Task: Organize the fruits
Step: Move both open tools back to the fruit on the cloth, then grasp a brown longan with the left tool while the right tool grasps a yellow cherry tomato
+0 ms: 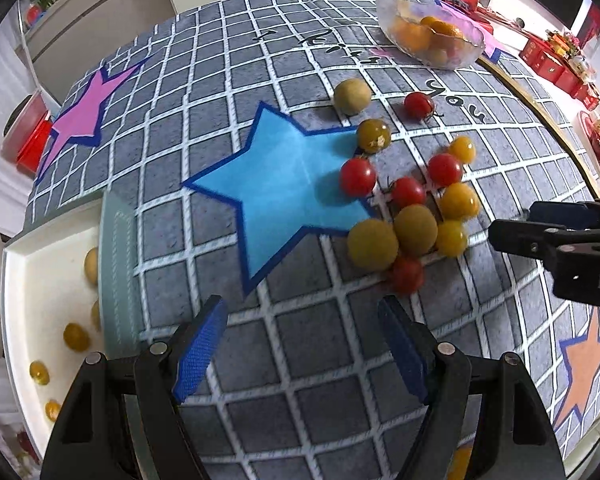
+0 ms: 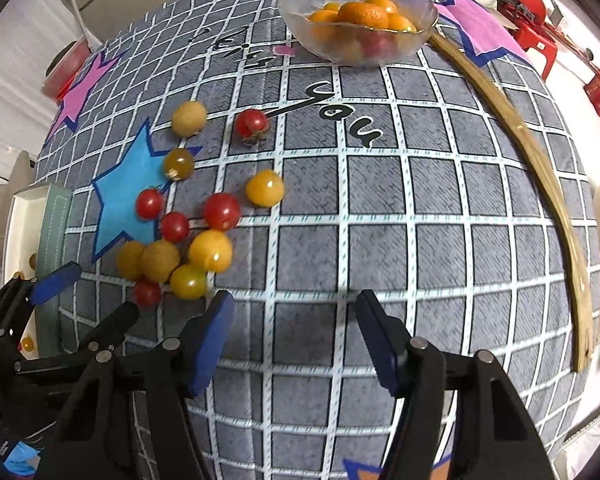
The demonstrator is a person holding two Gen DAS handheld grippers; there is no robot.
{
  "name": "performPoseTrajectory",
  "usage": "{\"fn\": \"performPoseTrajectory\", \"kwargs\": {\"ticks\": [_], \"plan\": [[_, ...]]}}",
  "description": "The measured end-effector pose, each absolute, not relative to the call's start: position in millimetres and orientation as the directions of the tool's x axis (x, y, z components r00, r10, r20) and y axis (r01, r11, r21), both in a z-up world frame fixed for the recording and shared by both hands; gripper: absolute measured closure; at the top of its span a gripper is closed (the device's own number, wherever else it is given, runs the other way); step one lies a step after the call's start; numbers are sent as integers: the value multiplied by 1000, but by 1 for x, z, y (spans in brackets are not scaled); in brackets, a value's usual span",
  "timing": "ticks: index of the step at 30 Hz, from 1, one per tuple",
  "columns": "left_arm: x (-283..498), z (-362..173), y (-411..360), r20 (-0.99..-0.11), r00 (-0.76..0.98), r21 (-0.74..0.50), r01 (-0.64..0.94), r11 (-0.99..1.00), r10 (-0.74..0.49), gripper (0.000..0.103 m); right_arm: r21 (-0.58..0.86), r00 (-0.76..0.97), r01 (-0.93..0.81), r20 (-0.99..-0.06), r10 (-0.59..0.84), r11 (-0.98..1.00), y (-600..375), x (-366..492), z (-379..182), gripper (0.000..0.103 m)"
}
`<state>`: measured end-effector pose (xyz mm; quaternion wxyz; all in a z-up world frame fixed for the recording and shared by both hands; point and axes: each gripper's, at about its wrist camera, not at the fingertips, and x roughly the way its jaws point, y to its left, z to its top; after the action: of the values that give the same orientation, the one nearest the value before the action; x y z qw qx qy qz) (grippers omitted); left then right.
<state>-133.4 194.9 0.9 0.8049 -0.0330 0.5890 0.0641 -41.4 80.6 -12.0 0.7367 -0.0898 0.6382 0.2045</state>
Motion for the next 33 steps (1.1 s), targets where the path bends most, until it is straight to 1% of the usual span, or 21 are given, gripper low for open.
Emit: {"fn": "performPoseTrajectory", "kwargs": {"ticks": [7,10,12,15,18,20,22,23,24,25,26,33], "plan": [[-114,-1,190,-949,310,6,-146,989,52,24,125,129,-462,-970,206,878,95,-22,-13,36],[-106,-1,186,-947,317,4,-137,991,48,24,123,139,-472,-967,212,873,101,-12,-14,38],[-102,-1,184,-945,322,5,-138,990,49,24,118,149,-480,-965,213,869,106,-6,-14,44],[-97,-1,184,-945,323,6,-143,990,52,24,114,158,-489,-964,216,865,111,1,-14,51],[-93,0,184,-945,324,-11,-134,991,33,33,115,159,-493,-963,219,863,113,4,-14,56],[-94,0,183,-945,326,-5,-125,992,36,36,109,163,-498,-963,216,860,114,4,-14,57],[-91,1,180,-945,327,-16,-115,993,22,46,102,166,-503,-963,211,858,116,3,-13,60],[-91,2,178,-945,328,-18,-112,994,20,49,104,164,-505,-963,214,857,116,3,-13,66],[-90,3,175,-943,331,-18,-103,995,17,59,116,157,-506,-962,224,855,118,3,-13,74],[-89,4,174,-943,333,-22,-95,995,11,71,127,150,-507,-961,232,853,121,4,-14,78],[-89,5,172,-943,332,-24,-88,996,7,74,138,142,-505,-960,240,852,123,4,-15,82],[-96,9,184,-946,319,-101,-122,987,-57,74,175,122,-476,-958,261,862,113,-1,-12,82]]}}
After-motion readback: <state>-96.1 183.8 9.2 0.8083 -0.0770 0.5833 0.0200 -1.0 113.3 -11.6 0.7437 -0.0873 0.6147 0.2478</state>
